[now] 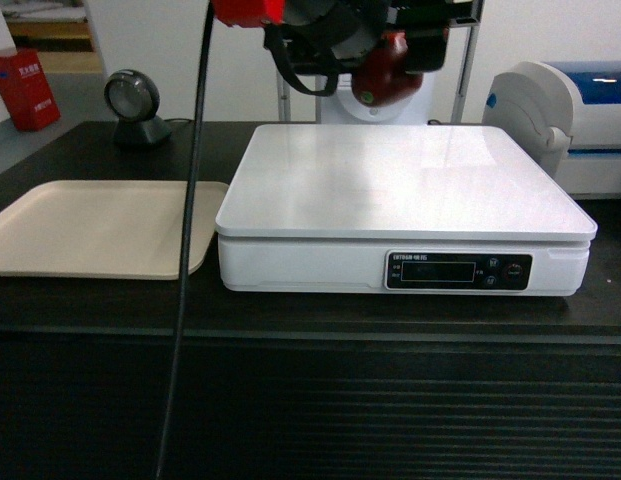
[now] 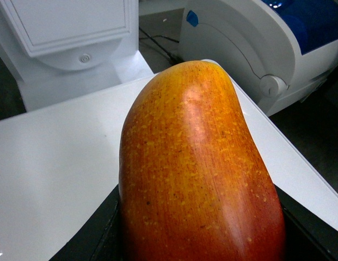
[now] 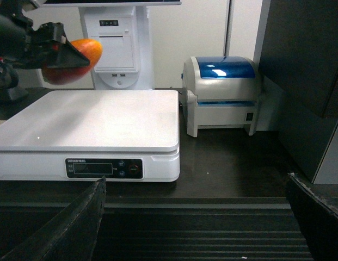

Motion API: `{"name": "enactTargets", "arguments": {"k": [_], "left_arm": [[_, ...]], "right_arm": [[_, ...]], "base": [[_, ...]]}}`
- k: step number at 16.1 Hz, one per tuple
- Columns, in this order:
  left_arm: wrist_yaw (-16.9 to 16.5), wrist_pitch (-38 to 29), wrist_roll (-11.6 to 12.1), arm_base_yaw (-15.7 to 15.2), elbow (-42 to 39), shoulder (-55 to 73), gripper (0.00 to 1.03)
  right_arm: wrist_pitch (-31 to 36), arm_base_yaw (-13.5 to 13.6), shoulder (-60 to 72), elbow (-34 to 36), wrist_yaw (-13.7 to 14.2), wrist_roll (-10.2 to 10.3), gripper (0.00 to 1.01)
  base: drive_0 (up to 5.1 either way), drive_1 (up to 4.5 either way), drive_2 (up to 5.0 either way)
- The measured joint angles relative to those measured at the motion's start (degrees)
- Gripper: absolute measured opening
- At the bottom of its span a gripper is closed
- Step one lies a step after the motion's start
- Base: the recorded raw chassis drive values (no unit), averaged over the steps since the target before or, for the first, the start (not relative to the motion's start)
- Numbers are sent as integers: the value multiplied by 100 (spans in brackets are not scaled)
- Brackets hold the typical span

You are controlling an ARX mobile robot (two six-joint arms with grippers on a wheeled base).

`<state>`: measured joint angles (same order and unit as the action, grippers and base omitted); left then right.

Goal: Place dark red mango on scale at checkout

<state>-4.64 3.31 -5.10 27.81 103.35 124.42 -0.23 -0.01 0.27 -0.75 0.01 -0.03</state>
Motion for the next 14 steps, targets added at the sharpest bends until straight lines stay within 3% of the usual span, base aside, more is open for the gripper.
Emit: {"name": "enactTargets", "arguments": {"k": [2,6,10,12,14], "left_arm": [[146,247,-297,133,365,317,62],[343,890,-1228,254,1130,960,62],[693,1453,-2013,284,1720,1362,61],[881,1639,-2315,302,1762,1432,61],[944,1655,-2441,326,1762,1497,61]], "right_arm": [[0,0,0,0,0,0,98],[0,0,0,0,0,0,98],[2,0,0,0,0,0,98],[2,0,0,0,0,0,98],[2,0,0,0,0,0,98]], "base": [[0,0,0],[0,0,0],[0,0,0],[0,0,0],[0,0,0]]}}
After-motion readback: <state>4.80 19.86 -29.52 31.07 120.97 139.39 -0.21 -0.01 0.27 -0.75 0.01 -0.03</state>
